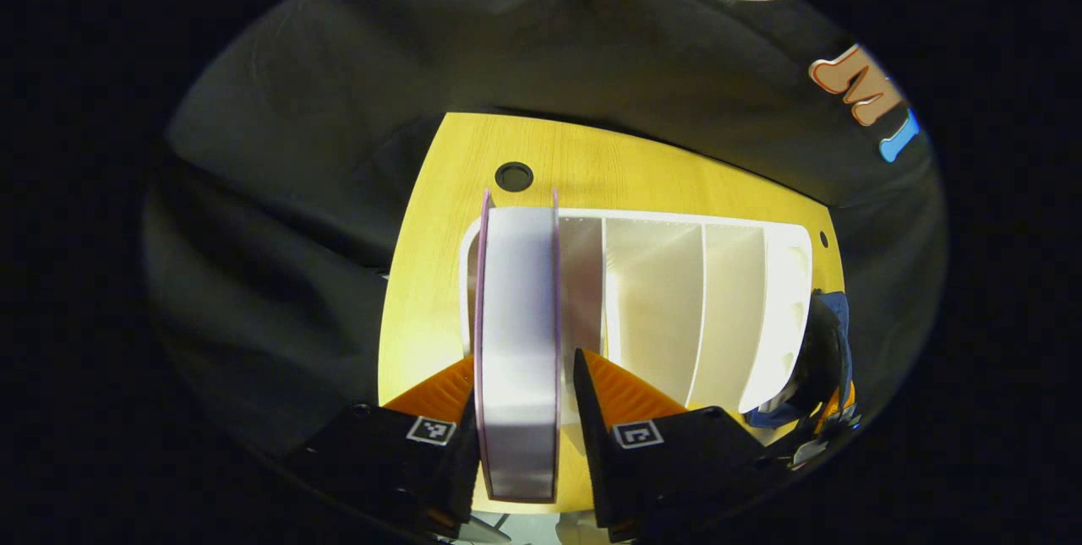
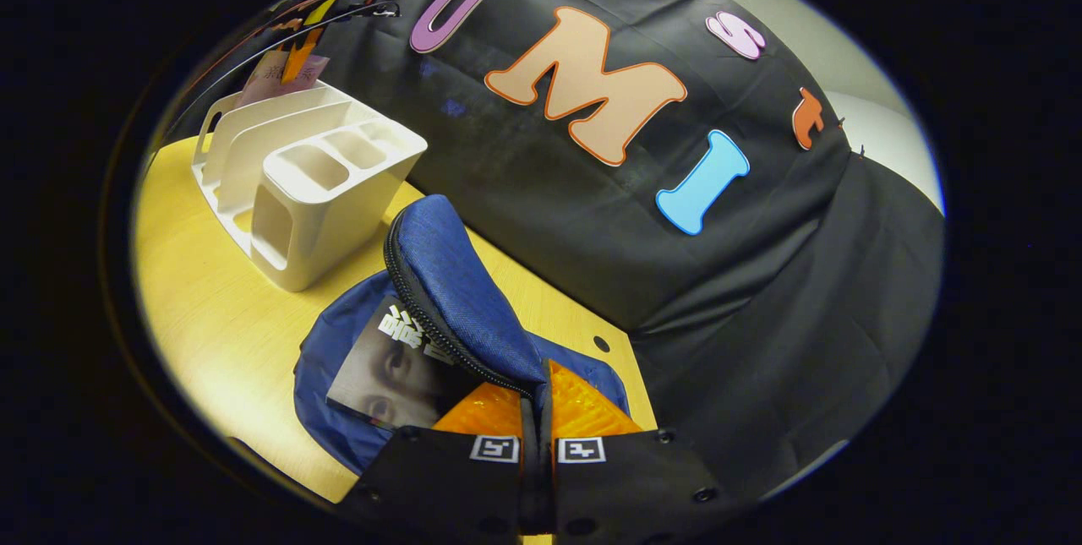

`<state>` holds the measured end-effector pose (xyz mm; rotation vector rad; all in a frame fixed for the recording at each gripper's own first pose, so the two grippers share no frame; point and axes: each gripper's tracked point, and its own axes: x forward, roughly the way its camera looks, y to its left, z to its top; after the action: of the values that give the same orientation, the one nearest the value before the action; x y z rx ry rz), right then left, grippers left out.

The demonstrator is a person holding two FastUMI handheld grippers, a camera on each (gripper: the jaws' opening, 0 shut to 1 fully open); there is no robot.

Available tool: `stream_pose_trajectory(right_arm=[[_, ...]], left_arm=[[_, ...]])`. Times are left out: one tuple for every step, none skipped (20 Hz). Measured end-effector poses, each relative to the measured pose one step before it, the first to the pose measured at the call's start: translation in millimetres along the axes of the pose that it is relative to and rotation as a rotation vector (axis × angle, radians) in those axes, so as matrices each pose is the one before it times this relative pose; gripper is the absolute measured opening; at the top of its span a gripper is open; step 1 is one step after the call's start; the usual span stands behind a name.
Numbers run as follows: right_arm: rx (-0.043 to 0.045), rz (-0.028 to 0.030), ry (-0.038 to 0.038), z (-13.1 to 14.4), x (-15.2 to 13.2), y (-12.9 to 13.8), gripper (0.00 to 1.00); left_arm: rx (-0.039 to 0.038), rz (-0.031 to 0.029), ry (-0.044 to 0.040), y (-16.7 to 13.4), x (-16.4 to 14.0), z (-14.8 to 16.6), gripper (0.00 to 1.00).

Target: Open the schoolbag, grab two books from the bookshelf and put them into the schoolbag.

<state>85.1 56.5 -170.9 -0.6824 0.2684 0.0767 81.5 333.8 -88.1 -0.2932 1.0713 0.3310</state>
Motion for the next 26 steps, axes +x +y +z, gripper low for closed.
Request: stream_pose_trajectory(right_arm=[[0.00149,-0.00159,0.0004,0.33,-1.07,-0.42,0.01],[0.00111,-0.00086,0.00102,-0.14,-0.38,0.14,0.01],[0.00155,-0.00061,-0.00027,0.34,-0.92,0.23,0.01],[-0.00006,-0.00044,0.00012,0.06,0.65,-0.5,0.01],[-0.00141,-0.00114,-0.00067,0.8,-0.2,0.32,0.01],[0.00059,-0.0007,-0.00042,-1.26,-0.97,-0.52,0.01],[0.00064,-0.00003,-0.00014,0.26,0.08,0.51,0.0],[-0.00144,0.00014,-0.00076,0.18,0.45,0.43,0.01],[-0.00255,0.00063,-0.00103,0.65,-0.84,-0.13,0.01],[-0.00301,0.00053,-0.00125,-0.74,0.84,0.6,0.01],[-0.00218,0.00006,-0.00152,0.53,-0.08,0.04,0.0],[-0.0002,0.00083,-0.00093,-1.24,-0.75,-0.38,0.03],[0.00032,0.00124,-0.00123,-0.01,0.07,-0.7,0.01],[0.0006,0.00087,-0.00175,0.42,-0.21,-0.27,0.0],[-0.00005,0.00232,-0.00159,0.26,-0.59,0.87,0.03],[-0.00144,0.00286,-0.00219,-0.6,0.07,0.27,0.0],[-0.00234,0.00211,-0.00354,-0.13,0.08,0.39,0.03],[-0.00144,0.00219,-0.00371,-0.39,0.18,-0.43,0.01],[-0.00027,0.00176,-0.00334,-0.53,-0.14,0.59,0.0],[0.00174,0.00269,-0.00303,0.58,0.09,0.17,0.03],[0.00061,0.00416,-0.00284,-0.3,-0.62,1.02,0.03],[-0.00345,0.00602,-0.00639,-1.04,0.23,0.71,0.01],[-0.00301,0.00677,-0.00562,1.46,-0.48,0.18,0.0],[-0.00135,0.00587,-0.00408,-0.94,-0.17,-0.78,0.03],[-0.00024,0.00548,-0.00541,-0.31,-0.04,0.14,0.0],[0.00153,0.005,-0.0063,1.08,0.21,-1.28,0.0]], left_arm=[[-0.01513,-0.00457,0.01421,-1.21,3.79,-2.2,0.44],[-0.01222,0.00171,0.01032,-0.31,1.47,-1.12,0.46],[0.00501,0.00712,-0.00082,0.32,2.77,-1.84,0.43],[0.00061,0.0089,0.01001,1.12,0.68,-2.45,0.41],[-0.00509,0.00453,0.012,-1.13,-1.74,-2.98,0.39],[0.00082,0.00255,0.00866,-0.53,-0.96,-1.43,0.38],[-0.00184,0.00301,-0.00095,0.15,-0.61,-0.62,0.37],[-0.00935,0.00431,-0.0012,-0.07,0.13,-0.02,0.37],[-0.01507,0.00186,0.00331,-0.73,-0.74,-2.14,0.36],[-0.01564,0.00249,0.00099,0.37,-1.13,-1.85,0.36],[-0.01745,0.00022,0.01719,-0.44,-2.75,-5.9,0.35],[-0.00817,-0.00388,0.00204,-0.42,-3.05,-2.43,0.35],[-0.00402,-0.00369,-0.00536,-1.27,-3.1,-0.79,0.35],[0.00537,-0.00229,-0.01308,-0.1,-5.64,0.27,0.35],[0.011,0.00182,-0.0169,0.53,-6.07,1.19,0.35],[0.00864,0.009,-0.01374,0.91,-8.04,0.21,0.35],[0.00973,0.00735,-0.01043,2.15,-8.25,-0.86,0.35],[0.00313,0.00519,-0.00513,0.88,-8.5,-1.85,0.35],[-0.0038,0.00493,-0.00505,0.18,-7.73,-3.75,0.35],[-0.0041,0.0006,-0.00108,1.28,-9.03,-4.21,0.35],[-0.00973,0.0043,0.00131,-0.4,-8.76,-5.39,0.35],[-0.01965,0.0018,-0.00276,-0.67,-11.36,-6.81,0.34],[-0.01518,-0.00632,-0.00487,-2.17,-15.57,-8.44,0.34],[-0.00353,-0.00134,-0.00615,-1.99,-9.65,-5.5,0.34],[0.00057,0.00361,-0.00275,-0.28,-11.74,-7.04,0.34],[-0.00159,0.00256,-0.00601,-0.14,-10.4,-5.69,0.35]])
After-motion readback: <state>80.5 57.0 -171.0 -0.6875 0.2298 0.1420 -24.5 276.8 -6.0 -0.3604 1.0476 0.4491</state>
